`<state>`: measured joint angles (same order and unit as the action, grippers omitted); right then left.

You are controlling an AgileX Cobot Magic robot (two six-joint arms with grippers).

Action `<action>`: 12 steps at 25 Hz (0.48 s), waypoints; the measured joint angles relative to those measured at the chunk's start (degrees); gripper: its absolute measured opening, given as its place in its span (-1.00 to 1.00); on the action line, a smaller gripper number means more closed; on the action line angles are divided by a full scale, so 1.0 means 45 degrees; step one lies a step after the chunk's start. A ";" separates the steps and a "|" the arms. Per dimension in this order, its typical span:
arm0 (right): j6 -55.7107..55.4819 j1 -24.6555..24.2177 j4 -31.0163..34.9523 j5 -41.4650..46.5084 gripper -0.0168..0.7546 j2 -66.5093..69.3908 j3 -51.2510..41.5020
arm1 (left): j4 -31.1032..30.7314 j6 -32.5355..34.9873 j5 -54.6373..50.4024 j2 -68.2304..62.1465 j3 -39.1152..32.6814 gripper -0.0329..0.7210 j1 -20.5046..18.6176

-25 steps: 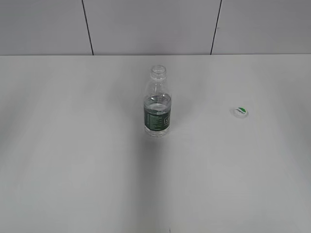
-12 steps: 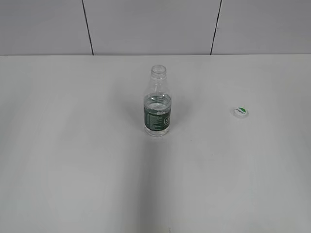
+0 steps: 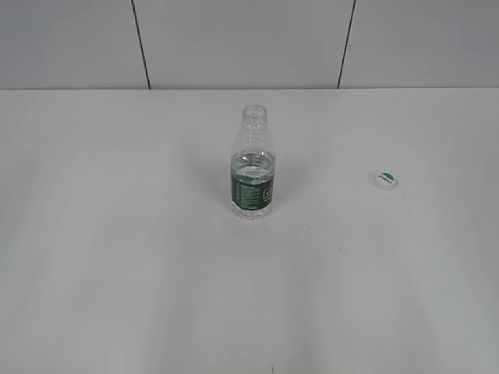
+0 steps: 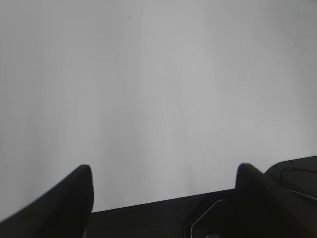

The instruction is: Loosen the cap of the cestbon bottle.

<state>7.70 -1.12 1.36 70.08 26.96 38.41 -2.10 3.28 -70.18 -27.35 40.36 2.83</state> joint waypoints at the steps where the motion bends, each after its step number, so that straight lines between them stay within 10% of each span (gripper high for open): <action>1: 0.0000 0.0000 0.0000 0.0000 0.52 -0.0144 -0.0031 | 0.0121 0.0000 0.0000 0.0342 -0.0233 0.49 0.0000; 12: -0.0243 0.0000 0.0000 -0.0044 0.52 -0.0259 -0.0782 | 0.0630 0.0000 0.0234 0.2593 -0.1725 0.49 0.0000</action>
<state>6.61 -1.12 1.36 69.88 25.80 34.89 0.74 3.28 -69.12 -15.68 32.60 2.83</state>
